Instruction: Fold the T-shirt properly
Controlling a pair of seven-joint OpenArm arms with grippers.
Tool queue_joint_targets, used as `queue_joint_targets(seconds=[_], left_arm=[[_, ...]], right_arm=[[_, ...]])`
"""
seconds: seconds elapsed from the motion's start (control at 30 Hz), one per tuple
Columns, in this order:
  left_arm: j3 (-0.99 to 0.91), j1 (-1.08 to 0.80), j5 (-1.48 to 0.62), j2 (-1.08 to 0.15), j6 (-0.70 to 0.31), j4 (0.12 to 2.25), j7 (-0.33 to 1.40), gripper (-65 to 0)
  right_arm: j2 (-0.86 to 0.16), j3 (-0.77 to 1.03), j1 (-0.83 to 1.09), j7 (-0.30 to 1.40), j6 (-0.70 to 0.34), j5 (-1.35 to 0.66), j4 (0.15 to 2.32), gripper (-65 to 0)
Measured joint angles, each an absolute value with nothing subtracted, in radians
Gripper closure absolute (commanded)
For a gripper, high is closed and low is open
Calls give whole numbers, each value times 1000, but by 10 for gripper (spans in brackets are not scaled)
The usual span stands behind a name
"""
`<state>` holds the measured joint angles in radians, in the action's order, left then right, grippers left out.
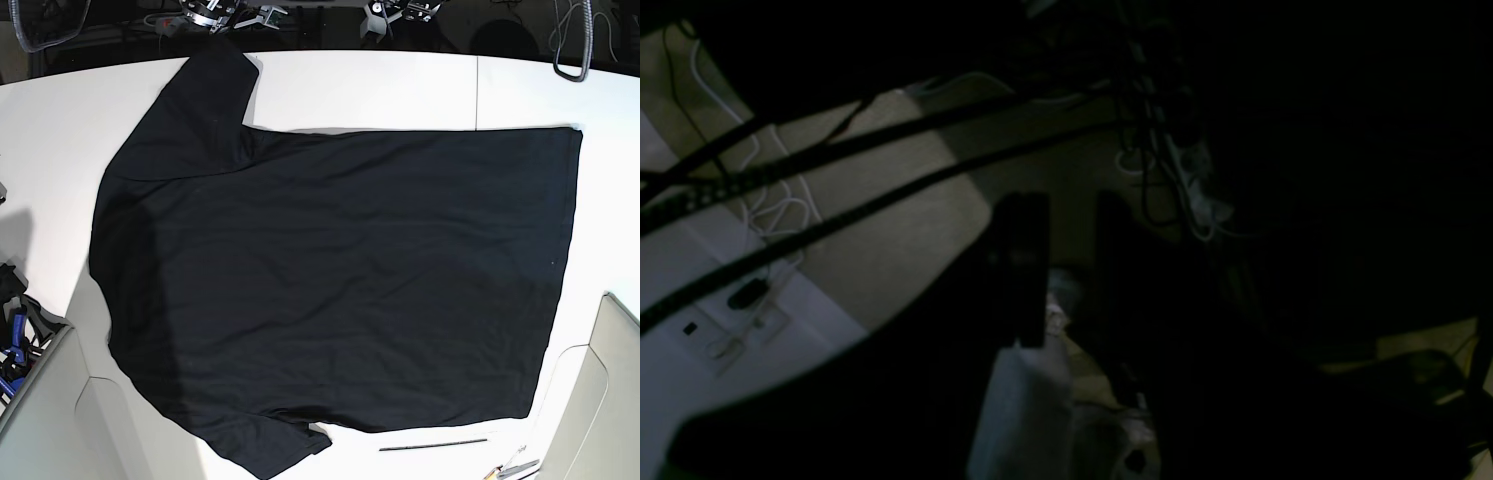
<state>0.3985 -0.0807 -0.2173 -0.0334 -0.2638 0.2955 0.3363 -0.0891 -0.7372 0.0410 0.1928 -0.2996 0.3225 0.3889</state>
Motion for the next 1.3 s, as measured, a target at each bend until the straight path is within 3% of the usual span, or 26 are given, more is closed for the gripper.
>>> queue_joint_targets(seconds=[0.37,0.53,0.7,0.93,1.13,1.3], left_arm=[[398,-81,-217,-34,-266,295,336,-114],[398,-84,-217,-33,-267,296,336,-13],[399,-91,-217,-34,-267,296,336,-13],[399,-91,-217,-35,-271,296,336,-13],[399,-115,-217,-45,-383,299,319,-13],[399,-150,-224,-76,-370,302,290,-13]], right_arm=[[-89,-737,41,215,-300,224,389,-132],[-97,-737,41,215,-303,224,389,-132],[-100,-737,41,244,-303,221,389,-71],[-99,-737,41,244,-303,221,389,-72],[-102,-737,41,309,-303,110,391,-72],[-129,-737,47,310,-303,82,393,-72]])
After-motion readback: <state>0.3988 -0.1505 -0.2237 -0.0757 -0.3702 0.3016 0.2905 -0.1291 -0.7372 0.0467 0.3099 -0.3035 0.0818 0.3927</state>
